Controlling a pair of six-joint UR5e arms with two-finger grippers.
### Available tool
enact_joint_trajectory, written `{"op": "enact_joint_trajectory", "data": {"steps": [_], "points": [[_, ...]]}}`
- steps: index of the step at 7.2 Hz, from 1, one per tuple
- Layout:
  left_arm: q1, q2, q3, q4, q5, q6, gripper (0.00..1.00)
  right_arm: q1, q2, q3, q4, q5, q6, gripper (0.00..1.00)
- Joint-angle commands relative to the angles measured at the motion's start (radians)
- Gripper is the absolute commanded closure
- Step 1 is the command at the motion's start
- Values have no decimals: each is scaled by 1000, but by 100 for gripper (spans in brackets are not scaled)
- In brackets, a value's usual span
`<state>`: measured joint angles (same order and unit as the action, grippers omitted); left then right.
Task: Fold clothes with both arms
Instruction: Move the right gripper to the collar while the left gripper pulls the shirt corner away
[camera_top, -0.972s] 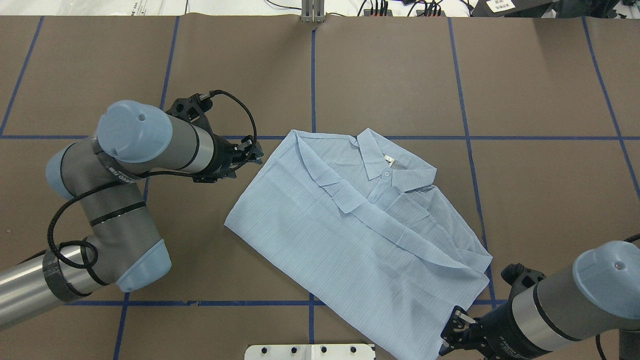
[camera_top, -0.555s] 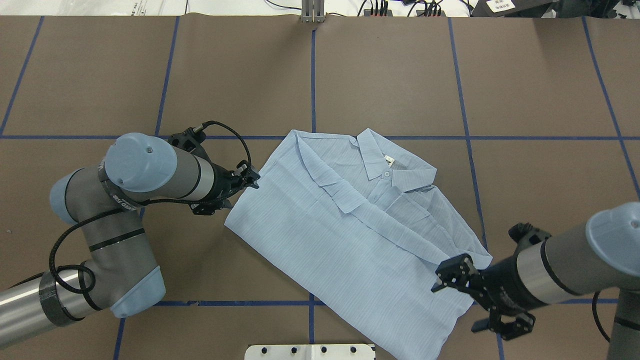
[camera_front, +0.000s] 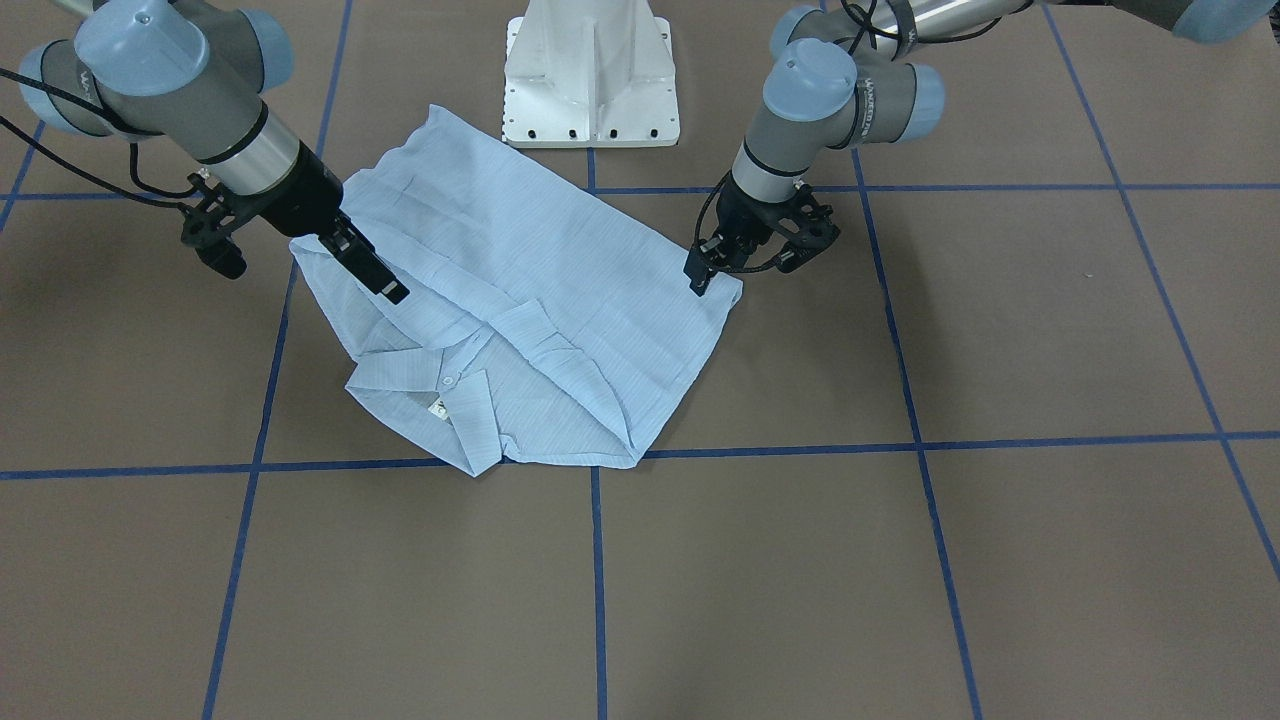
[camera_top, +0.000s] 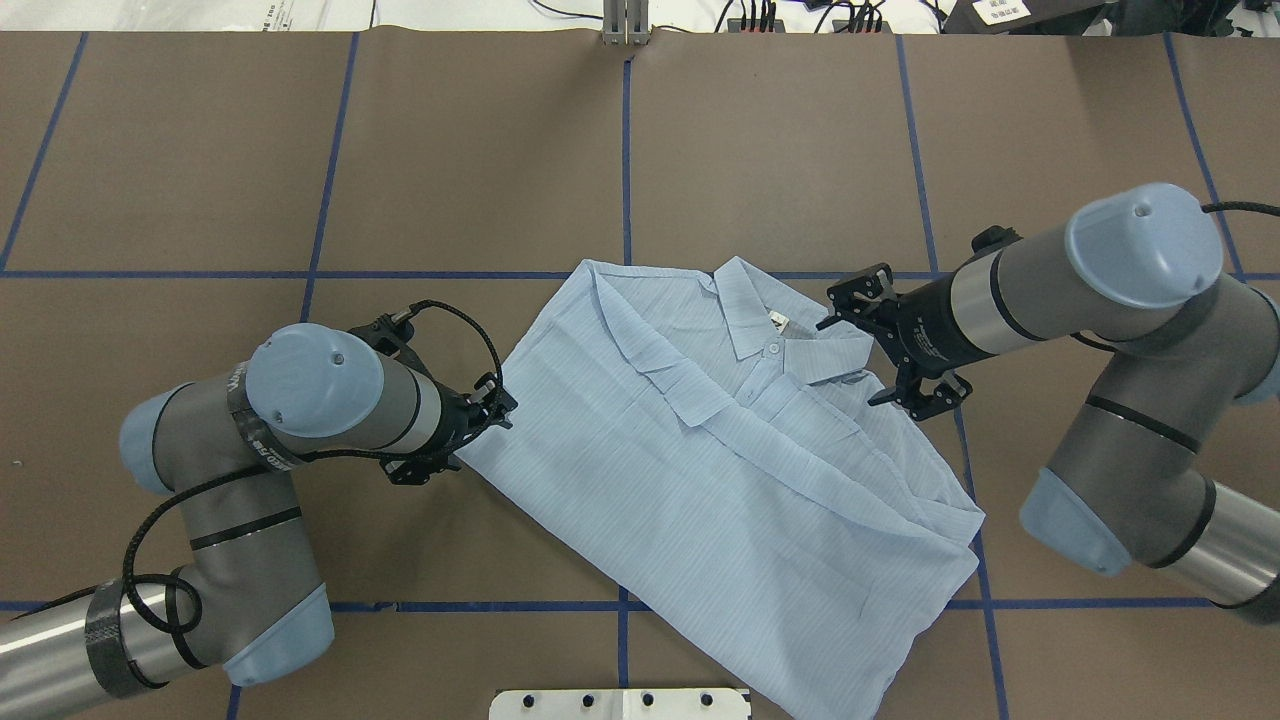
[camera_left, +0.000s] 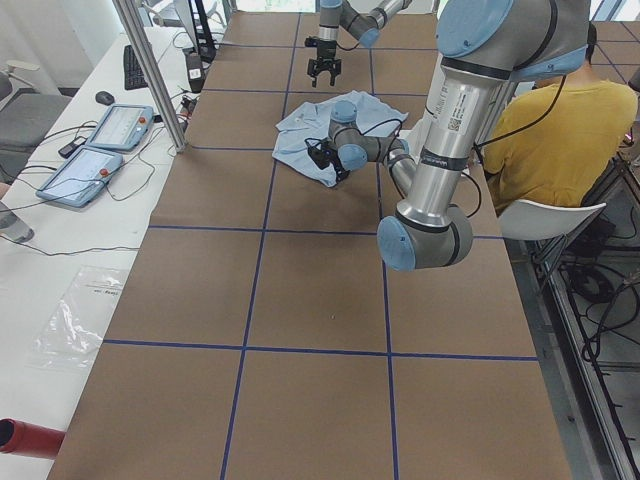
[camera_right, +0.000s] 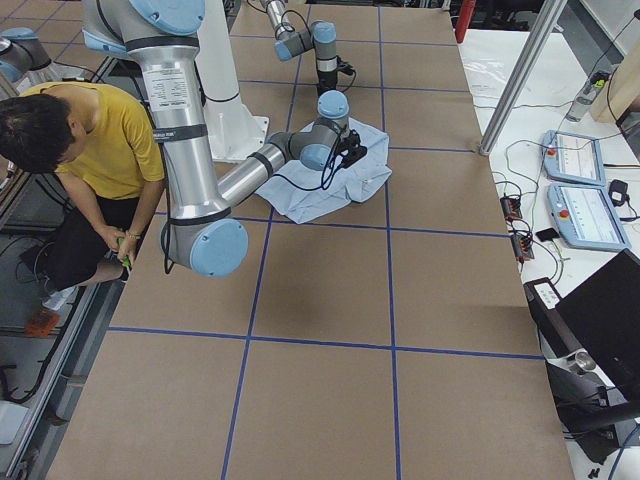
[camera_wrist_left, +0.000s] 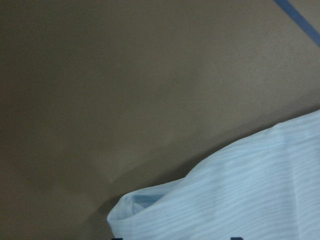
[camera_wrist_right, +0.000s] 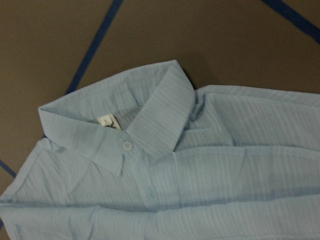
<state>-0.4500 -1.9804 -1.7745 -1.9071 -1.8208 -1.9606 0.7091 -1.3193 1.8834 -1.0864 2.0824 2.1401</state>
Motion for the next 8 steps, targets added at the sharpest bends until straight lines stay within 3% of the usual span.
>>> {"op": "enact_joint_trajectory", "data": {"steps": [1, 4, 5, 6, 8], "points": [[11, 2, 7, 8, 18, -1, 27, 13, 31, -44, -3, -4, -14, 0], [13, 18, 15, 6, 52, 8, 41, 18, 31, -59, -4, -1, -64, 0], [8, 24, 15, 6, 54, 9, 63, 21, 31, -79, 3, -4, -68, 0], [-1, 25, 15, 6, 60, 14, 100, 26, 32, -86, 5, -4, -81, 0], [-9, 23, 14, 6, 58, 64, 100, 26, 32, -87, 6, -4, -91, 0]]}}
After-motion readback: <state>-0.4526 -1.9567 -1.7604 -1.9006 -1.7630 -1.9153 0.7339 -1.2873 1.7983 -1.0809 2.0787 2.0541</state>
